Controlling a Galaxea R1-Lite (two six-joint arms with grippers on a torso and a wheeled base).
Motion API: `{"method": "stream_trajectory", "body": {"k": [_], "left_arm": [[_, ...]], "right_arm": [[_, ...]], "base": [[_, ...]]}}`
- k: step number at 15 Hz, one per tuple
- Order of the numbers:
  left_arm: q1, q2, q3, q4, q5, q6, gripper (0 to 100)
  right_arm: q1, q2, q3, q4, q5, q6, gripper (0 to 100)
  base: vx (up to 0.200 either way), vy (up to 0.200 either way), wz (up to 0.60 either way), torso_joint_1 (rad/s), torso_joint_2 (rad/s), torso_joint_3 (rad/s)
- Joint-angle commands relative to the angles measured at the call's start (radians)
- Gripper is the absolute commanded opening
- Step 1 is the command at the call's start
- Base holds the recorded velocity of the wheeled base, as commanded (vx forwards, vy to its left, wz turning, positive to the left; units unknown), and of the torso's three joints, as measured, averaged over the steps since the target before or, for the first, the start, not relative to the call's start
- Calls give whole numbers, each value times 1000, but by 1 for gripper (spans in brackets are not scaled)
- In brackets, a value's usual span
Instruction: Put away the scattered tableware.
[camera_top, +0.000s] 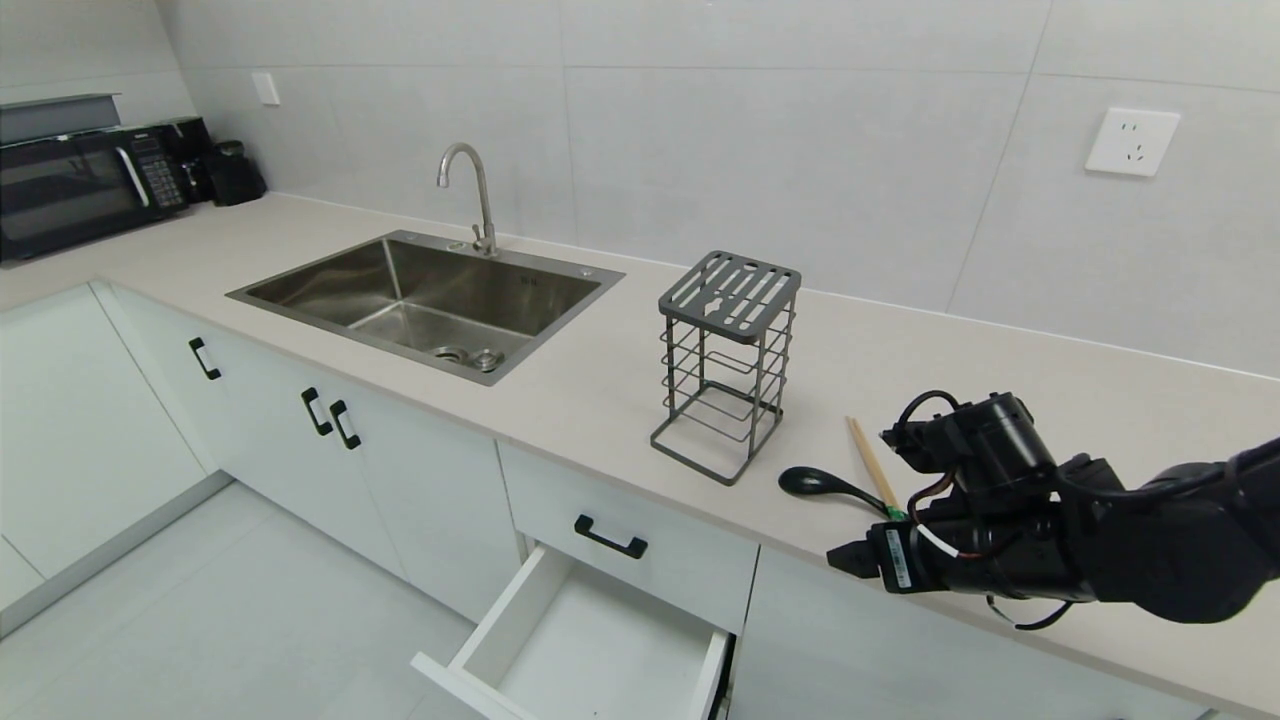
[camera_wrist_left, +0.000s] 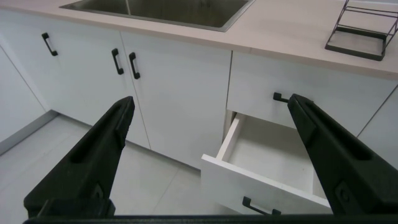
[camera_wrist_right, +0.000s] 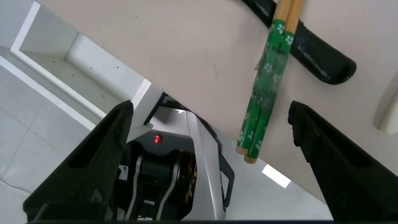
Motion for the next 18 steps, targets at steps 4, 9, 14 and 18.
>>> {"method": "stream_trajectory", "body": {"k": [4, 9, 14, 18], "left_arm": [[0, 1, 0, 0, 0, 0, 100], [0, 1, 0, 0, 0, 0, 100], [0, 1, 0, 0, 0, 0, 100], [0, 1, 0, 0, 0, 0, 100]], "right_arm": [[15, 31, -23, 1, 0, 11, 100], [9, 55, -51, 3, -40, 53, 100], [-2, 48, -34, 6, -41, 53, 0], [-31, 32, -34, 6, -54, 50, 0]], "base": [[0, 0, 0, 0, 0, 0], [0, 0, 0, 0, 0, 0], [0, 0, 0, 0, 0, 0], [0, 0, 0, 0, 0, 0]]}}
